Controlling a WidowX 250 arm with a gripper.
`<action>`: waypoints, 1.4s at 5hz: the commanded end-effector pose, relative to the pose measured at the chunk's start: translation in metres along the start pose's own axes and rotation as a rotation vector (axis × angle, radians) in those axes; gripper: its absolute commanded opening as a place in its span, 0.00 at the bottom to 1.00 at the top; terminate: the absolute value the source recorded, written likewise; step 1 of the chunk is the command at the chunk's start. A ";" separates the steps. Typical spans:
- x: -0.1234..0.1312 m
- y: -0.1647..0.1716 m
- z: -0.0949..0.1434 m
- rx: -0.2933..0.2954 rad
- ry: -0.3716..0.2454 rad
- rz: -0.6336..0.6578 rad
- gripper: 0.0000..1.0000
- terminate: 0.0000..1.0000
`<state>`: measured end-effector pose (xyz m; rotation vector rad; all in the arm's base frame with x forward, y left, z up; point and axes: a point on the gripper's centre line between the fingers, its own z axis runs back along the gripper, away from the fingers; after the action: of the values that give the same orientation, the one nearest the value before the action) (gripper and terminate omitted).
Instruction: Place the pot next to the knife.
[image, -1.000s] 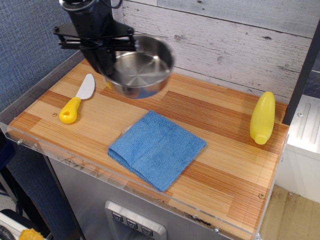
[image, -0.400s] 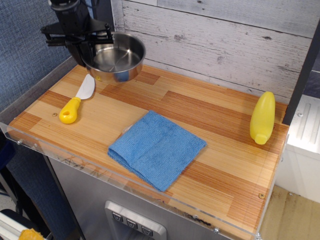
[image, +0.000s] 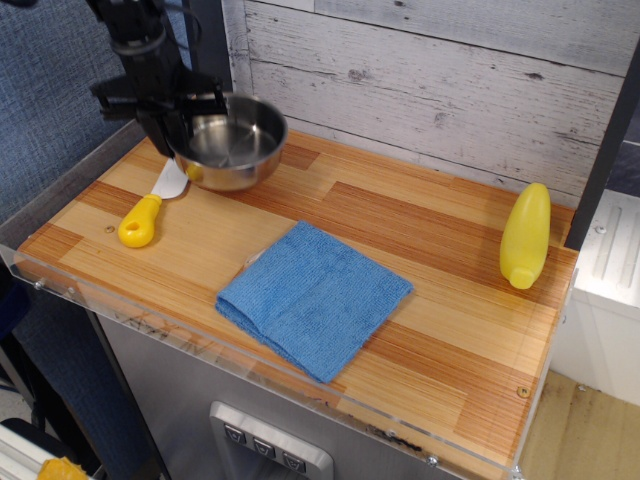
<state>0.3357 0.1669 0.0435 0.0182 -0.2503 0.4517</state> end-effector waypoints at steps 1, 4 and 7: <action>-0.002 -0.013 -0.015 -0.006 0.007 -0.034 0.00 0.00; -0.007 -0.018 -0.024 -0.005 0.037 -0.036 1.00 0.00; -0.003 -0.012 -0.004 0.014 0.009 -0.030 1.00 0.00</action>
<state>0.3384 0.1474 0.0120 0.0119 -0.1621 0.4164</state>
